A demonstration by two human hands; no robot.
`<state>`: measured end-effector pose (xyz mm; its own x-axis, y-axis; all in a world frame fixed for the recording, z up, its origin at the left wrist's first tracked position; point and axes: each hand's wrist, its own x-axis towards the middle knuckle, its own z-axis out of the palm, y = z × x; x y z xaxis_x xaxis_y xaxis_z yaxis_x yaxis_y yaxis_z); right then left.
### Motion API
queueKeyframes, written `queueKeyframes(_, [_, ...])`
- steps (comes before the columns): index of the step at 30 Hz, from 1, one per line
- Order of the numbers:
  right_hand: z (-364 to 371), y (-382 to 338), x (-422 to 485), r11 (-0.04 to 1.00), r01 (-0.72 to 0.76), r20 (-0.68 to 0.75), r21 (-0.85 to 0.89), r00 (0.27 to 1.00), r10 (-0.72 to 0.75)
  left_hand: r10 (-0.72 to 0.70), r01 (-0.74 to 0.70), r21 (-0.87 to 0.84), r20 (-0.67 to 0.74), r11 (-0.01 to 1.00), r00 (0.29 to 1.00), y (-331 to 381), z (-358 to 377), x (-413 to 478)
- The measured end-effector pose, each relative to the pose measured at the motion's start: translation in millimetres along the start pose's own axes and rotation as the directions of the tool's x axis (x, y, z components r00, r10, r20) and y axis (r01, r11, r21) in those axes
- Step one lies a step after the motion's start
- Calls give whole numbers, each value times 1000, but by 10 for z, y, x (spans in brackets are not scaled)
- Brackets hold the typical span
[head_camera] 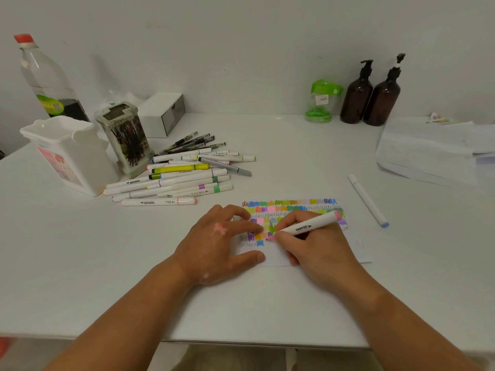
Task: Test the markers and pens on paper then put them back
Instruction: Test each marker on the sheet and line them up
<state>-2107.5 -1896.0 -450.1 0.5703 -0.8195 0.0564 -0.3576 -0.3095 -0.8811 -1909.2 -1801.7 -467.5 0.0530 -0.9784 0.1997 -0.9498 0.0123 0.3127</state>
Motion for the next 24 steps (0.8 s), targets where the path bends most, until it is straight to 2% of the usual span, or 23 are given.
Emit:
queueKeyframes(19, [44, 60, 0, 995, 37, -100, -88, 994, -46, -11, 11, -6, 8, 1000, 1000, 15, -20, 4])
queueKeyframes(21, [31, 71, 5, 999, 36, -133, -12, 990, -37, -20, 20, -10, 10, 1000, 1000, 26, -30, -2])
queueKeyframes(23, [-14, 92, 22, 967, 38, -179, 251, 984, 8, -57, 54, -112, -19, 992, 998, 29, -42, -17])
queueKeyframes(24, [-41, 98, 29, 912, 35, -175, 409, 984, 41, -89, 78, -200, -46, 977, 995, 32, -53, -25])
